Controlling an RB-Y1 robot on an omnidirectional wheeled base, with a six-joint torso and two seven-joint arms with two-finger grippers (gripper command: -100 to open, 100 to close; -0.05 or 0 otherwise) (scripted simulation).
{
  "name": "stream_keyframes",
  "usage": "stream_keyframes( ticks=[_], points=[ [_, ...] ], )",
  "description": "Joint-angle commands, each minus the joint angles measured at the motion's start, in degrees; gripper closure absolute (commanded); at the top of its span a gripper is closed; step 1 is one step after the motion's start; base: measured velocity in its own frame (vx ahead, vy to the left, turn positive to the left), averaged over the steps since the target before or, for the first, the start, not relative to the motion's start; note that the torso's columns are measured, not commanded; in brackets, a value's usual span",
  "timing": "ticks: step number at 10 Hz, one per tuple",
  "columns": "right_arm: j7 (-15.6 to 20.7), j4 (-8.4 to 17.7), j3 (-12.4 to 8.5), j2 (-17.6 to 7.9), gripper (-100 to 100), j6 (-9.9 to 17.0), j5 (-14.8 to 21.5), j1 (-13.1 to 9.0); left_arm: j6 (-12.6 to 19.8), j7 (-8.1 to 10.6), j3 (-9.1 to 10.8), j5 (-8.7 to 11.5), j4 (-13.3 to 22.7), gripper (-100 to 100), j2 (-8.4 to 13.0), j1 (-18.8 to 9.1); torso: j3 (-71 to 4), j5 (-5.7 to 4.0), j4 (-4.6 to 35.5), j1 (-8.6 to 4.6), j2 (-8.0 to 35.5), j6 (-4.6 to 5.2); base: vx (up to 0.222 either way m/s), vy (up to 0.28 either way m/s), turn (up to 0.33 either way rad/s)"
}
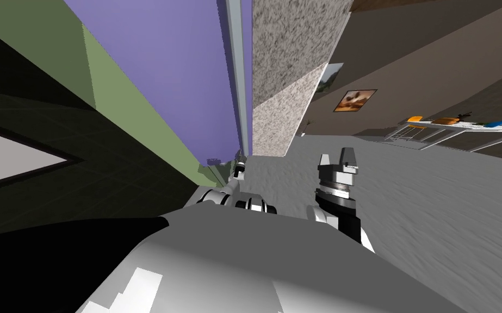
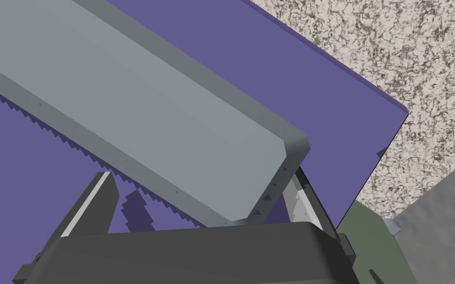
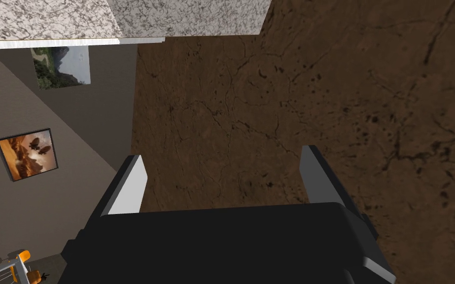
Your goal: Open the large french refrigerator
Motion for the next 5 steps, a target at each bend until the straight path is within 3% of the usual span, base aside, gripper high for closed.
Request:
stream_keyframes(
  ticks=[1,5],
  points=[
    [0.0,0.0,0.0,0.0,0,0.0,0.0,0.0,0.2,-0.02,0.01,0.0,0.3,0,0.0,0.2,-0.1,0.05,-0.2,0.09,-0.2,-0.04,0.000,0.000,0.000],
    [0.0,0.0,0.0,0.0,0,0.0,0.0,0.0,0.6,-0.07,-0.03,0.0,0.7,0,-0.1,0.7,-0.4,0.13,-0.5,0.23,-0.6,-0.06,0.000,0.000,0.000]
  ],
)
